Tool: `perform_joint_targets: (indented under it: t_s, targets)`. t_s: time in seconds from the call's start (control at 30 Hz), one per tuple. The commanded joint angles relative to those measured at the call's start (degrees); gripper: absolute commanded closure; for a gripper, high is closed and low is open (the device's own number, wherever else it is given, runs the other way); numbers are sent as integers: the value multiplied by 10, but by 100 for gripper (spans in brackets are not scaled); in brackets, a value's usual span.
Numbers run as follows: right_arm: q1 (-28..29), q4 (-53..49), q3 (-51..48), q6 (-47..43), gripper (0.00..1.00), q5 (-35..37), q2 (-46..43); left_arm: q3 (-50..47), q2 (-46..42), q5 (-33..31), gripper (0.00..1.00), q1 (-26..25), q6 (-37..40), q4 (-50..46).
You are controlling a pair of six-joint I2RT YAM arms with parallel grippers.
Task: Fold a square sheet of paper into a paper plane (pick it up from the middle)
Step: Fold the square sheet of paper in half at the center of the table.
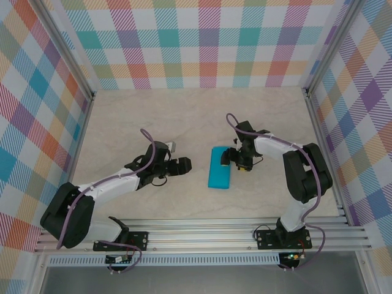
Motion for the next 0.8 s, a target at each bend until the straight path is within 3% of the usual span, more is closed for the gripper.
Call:
perform_joint_targets:
  t_s: [0.0,0.27,0.77]
  targets:
    - [-8,-4,-9,-10,24,-13,-14,19,12,7,21,-13,-9,15]
    - [-8,5,-10,-33,24,-54,5,22,20,2,21,-16,-8,16]
    - [-8,13,-1,3,23,-43,31,22,18,0,20,-17,-9,14]
